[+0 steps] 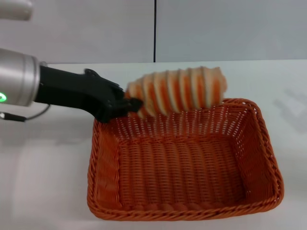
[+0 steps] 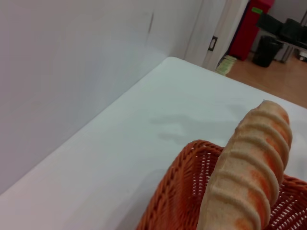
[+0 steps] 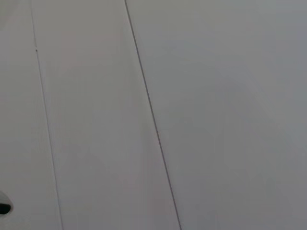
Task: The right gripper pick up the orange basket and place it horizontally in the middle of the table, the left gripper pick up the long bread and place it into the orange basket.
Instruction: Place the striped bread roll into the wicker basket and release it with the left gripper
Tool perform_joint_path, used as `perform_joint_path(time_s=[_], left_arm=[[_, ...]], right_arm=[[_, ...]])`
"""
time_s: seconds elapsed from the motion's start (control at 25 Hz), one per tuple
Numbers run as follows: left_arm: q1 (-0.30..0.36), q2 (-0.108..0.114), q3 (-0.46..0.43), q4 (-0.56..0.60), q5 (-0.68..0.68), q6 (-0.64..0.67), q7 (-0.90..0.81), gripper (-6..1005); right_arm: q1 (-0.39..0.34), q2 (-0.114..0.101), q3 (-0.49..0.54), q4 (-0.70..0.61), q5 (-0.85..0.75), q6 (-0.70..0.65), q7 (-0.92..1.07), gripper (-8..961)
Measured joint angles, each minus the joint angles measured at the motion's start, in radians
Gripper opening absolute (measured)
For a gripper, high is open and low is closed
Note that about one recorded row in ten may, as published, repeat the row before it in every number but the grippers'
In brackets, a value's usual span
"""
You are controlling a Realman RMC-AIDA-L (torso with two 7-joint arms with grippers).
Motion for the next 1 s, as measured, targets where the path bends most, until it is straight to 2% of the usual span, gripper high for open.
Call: perform_joint_path(time_s=[0.12, 0.16, 0.24, 0.36, 0.8, 0.96, 1.0], left_arm=[[0.0, 0.0, 0.0, 0.0, 0.0, 0.0, 0.0, 156], [0.027, 0.0, 0.056, -0.001, -0.028, -0.043, 0.016, 156], [0.04, 0.0, 0.072, -0.002, -0.041, -0.055, 0.032, 151], [0.048, 0.003, 0.08, -0.017, -0.057, -0.053, 0.047, 144], [0.051, 0.005, 0.064, -0.05, -0.077, -0.008, 0.047, 247], [0.052, 0.007, 0.04, -0.05, -0.079, 0.0, 0.051, 446], [0.052, 0.007, -0.027, -0.05, -0.087, 0.015, 0.072, 496]], right_arm=[[-0.005, 0.001, 0.002, 0.001, 0.0, 0.0, 0.0, 516], [-0.006, 0.001, 0.002, 0.001, -0.001, 0.0, 0.0, 516], [-0.007, 0.001, 0.003, 0.001, -0.002, 0.0, 0.0, 516], [-0.007, 0.001, 0.004, 0.001, -0.003, -0.001, -0.001, 516], [-0.011, -0.002, 0.005, 0.001, -0.005, 0.004, -0.001, 516], [-0.025, -0.002, 0.005, -0.006, -0.006, 0.01, -0.001, 516], [-0.025, -0.002, 0.005, -0.006, -0.006, 0.01, -0.001, 516]])
